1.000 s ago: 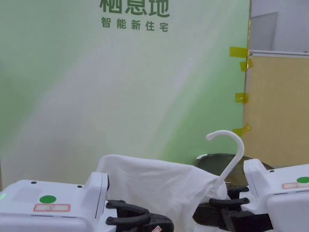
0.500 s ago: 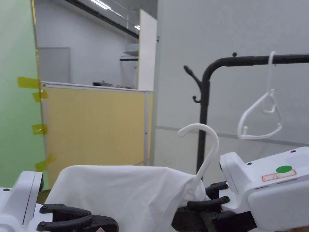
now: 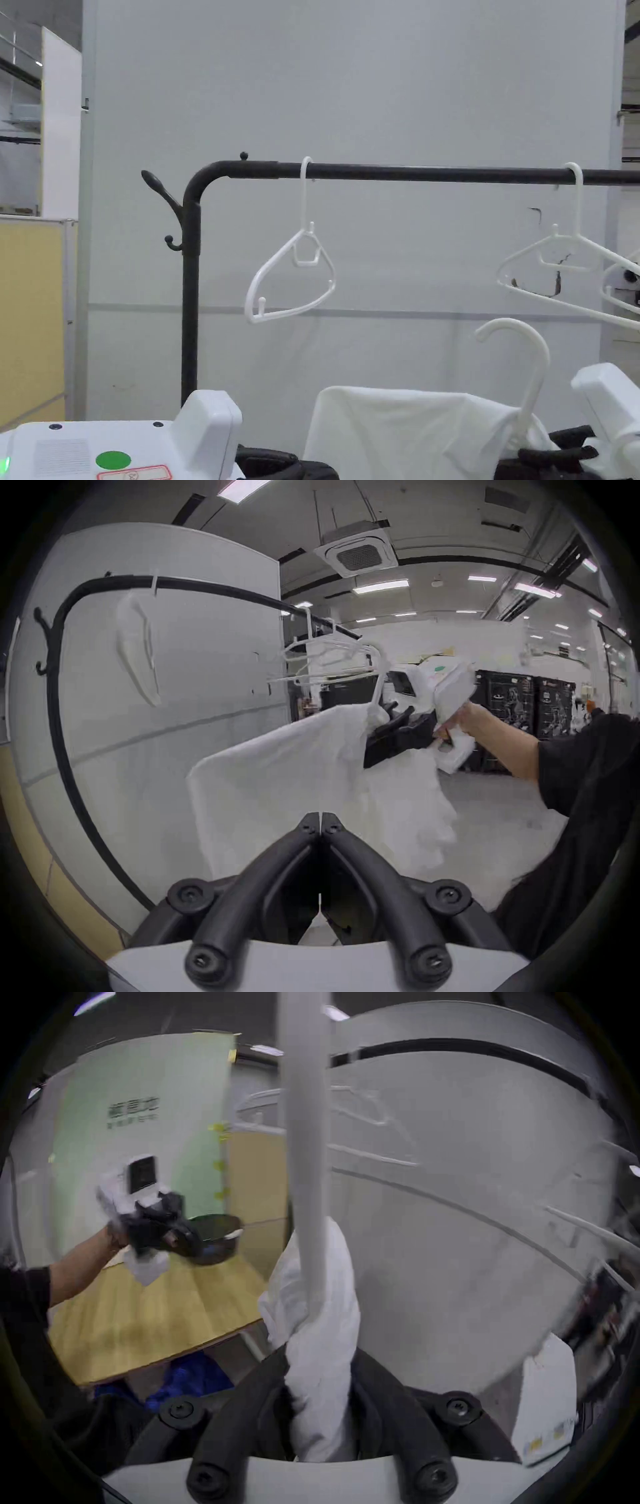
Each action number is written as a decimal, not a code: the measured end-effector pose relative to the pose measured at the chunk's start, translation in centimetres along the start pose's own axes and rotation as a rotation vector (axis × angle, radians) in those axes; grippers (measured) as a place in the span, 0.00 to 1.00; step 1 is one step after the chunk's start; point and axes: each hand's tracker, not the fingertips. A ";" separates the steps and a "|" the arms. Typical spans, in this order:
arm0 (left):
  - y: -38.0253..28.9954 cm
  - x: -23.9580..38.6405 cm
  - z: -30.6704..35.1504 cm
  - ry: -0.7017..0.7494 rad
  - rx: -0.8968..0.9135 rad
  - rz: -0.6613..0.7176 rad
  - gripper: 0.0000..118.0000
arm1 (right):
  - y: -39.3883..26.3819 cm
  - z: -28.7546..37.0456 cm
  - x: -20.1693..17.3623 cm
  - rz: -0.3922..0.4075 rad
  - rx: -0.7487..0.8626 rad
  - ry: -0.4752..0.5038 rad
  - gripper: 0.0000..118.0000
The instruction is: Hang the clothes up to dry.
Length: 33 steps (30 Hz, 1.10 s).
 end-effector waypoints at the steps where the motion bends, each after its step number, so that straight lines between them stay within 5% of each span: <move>1: 0.5 0.6 -1.0 0.045 0.023 0.010 0.01 | 0.5 -0.1 0.2 -0.013 -0.016 -0.050 0.05; 8: 5.4 3.1 -5.7 0.506 0.243 -0.030 0.01 | 7.2 0.6 0.3 -0.127 0.060 -0.383 0.05; 22: 8.0 5.6 -5.4 0.374 0.261 0.026 0.01 | 20.8 -3.9 7.1 -0.161 -0.015 -0.473 0.05; 33: 6.7 5.1 -5.1 0.380 0.216 -0.003 0.01 | 21.9 -7.8 10.7 -0.219 -0.113 -0.499 0.05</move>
